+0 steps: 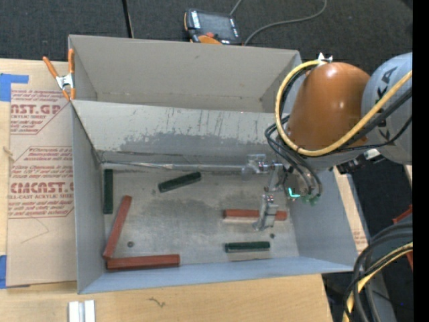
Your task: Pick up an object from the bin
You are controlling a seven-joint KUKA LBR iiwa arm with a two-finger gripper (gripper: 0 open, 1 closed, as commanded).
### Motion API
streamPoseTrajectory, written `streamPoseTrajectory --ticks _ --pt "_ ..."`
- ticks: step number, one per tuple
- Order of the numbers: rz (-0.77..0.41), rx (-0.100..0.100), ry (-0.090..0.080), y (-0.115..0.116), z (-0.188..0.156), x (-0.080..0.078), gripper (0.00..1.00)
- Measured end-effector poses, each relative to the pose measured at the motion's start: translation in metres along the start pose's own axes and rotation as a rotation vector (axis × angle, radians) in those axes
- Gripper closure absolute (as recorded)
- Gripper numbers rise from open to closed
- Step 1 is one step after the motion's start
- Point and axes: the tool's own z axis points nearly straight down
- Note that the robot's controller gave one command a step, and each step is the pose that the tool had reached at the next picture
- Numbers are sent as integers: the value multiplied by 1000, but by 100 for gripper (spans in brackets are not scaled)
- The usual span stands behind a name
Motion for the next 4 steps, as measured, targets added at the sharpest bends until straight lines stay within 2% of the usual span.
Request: streamPoseTrajectory --ticks 1,2,3,4 --pt "-284 3 -13 -20 -97 19 0" --pt "-433 2 -13 11 -141 -13 0" --pt "-647 2 -4 -28 -75 1 0" --pt "-572 -2 0 -22 68 -10 0"
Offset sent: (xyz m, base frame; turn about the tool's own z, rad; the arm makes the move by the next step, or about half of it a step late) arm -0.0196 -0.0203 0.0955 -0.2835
